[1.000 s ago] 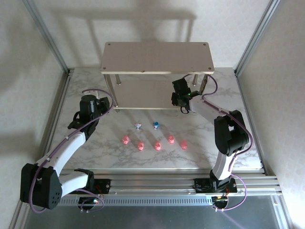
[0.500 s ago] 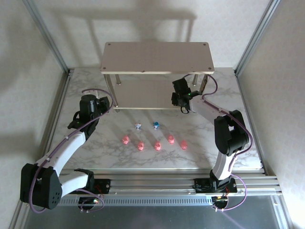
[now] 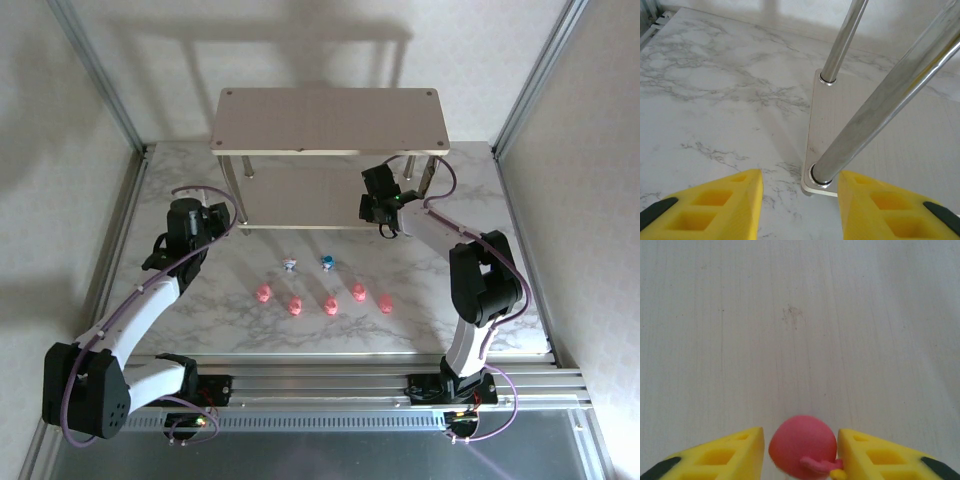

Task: Place and organize the plastic toys onto the shelf

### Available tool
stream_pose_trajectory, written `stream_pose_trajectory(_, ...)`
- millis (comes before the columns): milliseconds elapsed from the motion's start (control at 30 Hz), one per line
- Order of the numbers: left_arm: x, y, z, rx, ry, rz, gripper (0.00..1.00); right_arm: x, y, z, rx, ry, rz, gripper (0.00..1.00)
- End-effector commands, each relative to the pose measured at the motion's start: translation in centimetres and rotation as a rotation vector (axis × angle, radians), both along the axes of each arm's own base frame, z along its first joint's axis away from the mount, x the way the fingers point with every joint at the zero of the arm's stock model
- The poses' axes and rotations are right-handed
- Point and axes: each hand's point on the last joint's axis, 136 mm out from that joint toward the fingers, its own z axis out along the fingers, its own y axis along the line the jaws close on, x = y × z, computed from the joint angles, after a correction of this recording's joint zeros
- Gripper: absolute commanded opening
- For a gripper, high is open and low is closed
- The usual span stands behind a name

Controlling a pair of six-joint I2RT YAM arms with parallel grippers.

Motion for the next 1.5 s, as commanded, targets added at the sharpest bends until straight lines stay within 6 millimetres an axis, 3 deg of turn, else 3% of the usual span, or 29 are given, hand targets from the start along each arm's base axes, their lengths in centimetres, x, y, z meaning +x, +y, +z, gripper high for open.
stream_pose_trajectory(0,-0.1,0.4,1.3,-0.014,-0.022,0.015,0.44,0.3,-0.4,-0.1,-0.015,0.01,-0.001,0.46)
stream_pose_trajectory(333,-0.3,0.5,1.4,-0.013,-0.026,0.019,0.44,0.4,-0.4,0.1,-0.018,0.003,-0.001,0.48)
stream_pose_trajectory(533,-0.3,0.5,1.5,-0.012,-0.026,0.021,0.44,-0.4,-0.5,0.0,-0.002,0.023,-0.005,0.62)
stream_pose_trajectory(733,-0.4,0.6,1.5,-0.011,-0.029,0.023,0.44,-2.6,-1.1,0.4,0.023,0.039,0.0,0.66)
stream_pose_trajectory(967,-0.3,0.5,1.5,-0.019,-0.034,0.02,0.44,-4.5,-2.6,0.4,-0.022,0.065,-0.012,0.63)
stream_pose_trajectory(1200,-0.4,0.4,1.5,-0.02,-0.035,0.017,0.44,-4.2,-2.9,-0.3,-0.061,0.096,-0.022,0.56)
stream_pose_trajectory(1467,-0.9,0.8,1.5,-0.003,-0.034,0.028,0.44,-3.9,-3.3,-1.1,-0.099,0.116,-0.038,0.55)
